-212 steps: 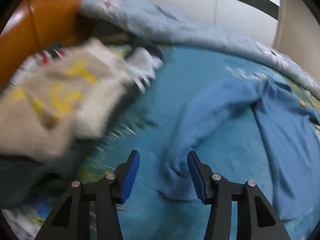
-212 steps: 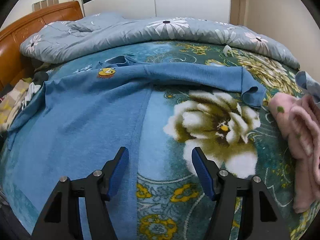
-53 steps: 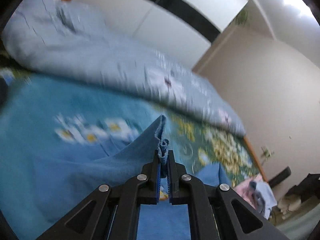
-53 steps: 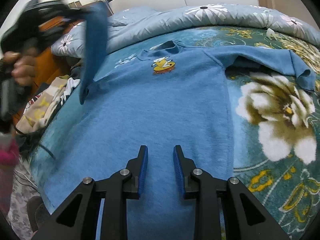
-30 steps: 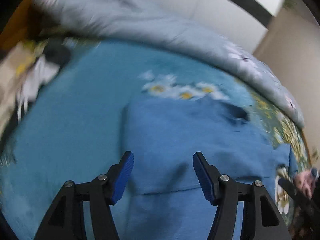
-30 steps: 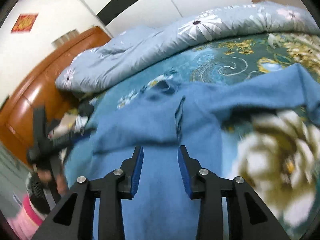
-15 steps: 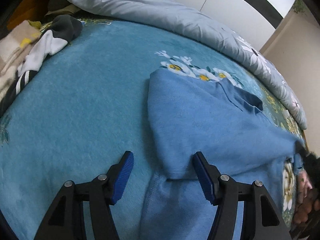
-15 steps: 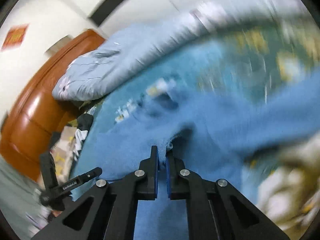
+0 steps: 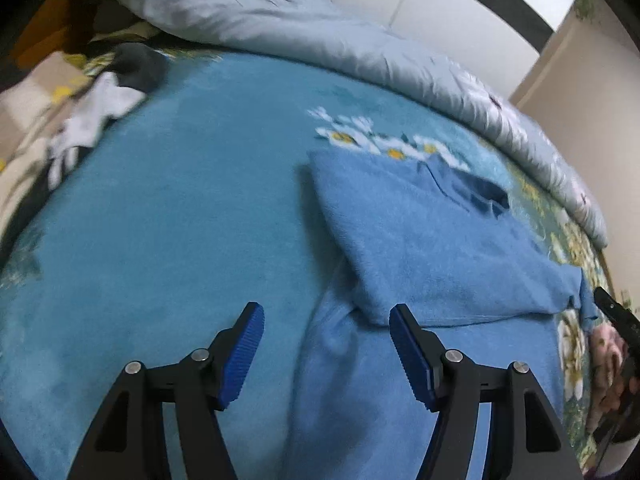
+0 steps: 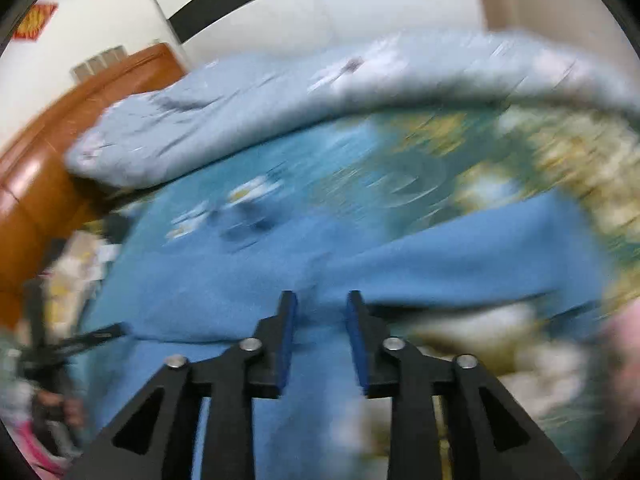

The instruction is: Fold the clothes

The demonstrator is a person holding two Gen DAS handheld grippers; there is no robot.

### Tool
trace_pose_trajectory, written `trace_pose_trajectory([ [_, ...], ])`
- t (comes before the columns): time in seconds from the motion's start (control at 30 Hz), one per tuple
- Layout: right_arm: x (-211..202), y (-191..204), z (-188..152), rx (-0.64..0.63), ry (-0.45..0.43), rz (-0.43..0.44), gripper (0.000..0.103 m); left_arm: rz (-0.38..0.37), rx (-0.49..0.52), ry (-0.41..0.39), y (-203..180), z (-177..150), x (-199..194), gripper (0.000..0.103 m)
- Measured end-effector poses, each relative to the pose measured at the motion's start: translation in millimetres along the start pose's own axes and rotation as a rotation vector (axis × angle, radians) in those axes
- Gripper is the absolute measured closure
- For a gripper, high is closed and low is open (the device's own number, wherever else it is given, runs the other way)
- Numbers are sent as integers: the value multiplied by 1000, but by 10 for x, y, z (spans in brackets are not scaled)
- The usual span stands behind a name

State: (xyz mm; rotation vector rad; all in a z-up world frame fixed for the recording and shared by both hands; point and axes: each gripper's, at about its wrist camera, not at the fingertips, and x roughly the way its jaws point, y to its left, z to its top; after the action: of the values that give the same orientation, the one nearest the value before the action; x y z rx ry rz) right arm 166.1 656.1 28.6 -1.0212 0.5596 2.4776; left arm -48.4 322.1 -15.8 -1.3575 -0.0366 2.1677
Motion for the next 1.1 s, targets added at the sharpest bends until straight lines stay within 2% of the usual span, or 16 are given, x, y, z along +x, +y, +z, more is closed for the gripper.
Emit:
trace_pose_trajectory([
  [0.1, -128, -414, 93, -7, 8, -305, 61, -21, -70, -32, 182, -102, -159, 34],
  [0.13, -133, -548, 107, -2, 28, -372, 59, -41, -98, -35, 244, -143, -184, 34],
  [0.17, -92, -654, 97, 12, 60, -373, 59, -59, -122, -28, 288, -181, -190, 34],
  [0.23, 23, -803, 55, 46, 118, -299, 59, -94, -168, -14, 376, -256, -204, 34],
  [0.3, 124, -860, 21, 48, 152, -265, 59, -93, -177, 8, 407, -298, -211, 34],
  [0.43, 232, -907, 26, -17, 191, -318, 59, -49, -167, -6, 480, -374, -305, 34],
  [0.5, 239, -1005, 35, 13, 196, -278, 60, -51, -193, -10, 547, -415, -318, 34],
  [0.6, 220, -1108, 48, 84, 193, -219, 99, -66, -227, 0, 625, -458, -300, 34],
  [0.73, -50, -978, 169, 85, 149, -75, 100, -61, -195, -4, 605, -447, -322, 34],
  [0.9, -959, -792, 691, 117, 6, 155, 100, -84, -206, 3, 655, -440, -287, 34],
  [1.0, -1481, -416, 1004, 29, -3, 276, 100, -95, -203, -5, 693, -414, -300, 34],
  [1.1, -1746, 106, 1182, -97, 15, 378, 100, -108, -212, -14, 734, -389, -305, 34],
])
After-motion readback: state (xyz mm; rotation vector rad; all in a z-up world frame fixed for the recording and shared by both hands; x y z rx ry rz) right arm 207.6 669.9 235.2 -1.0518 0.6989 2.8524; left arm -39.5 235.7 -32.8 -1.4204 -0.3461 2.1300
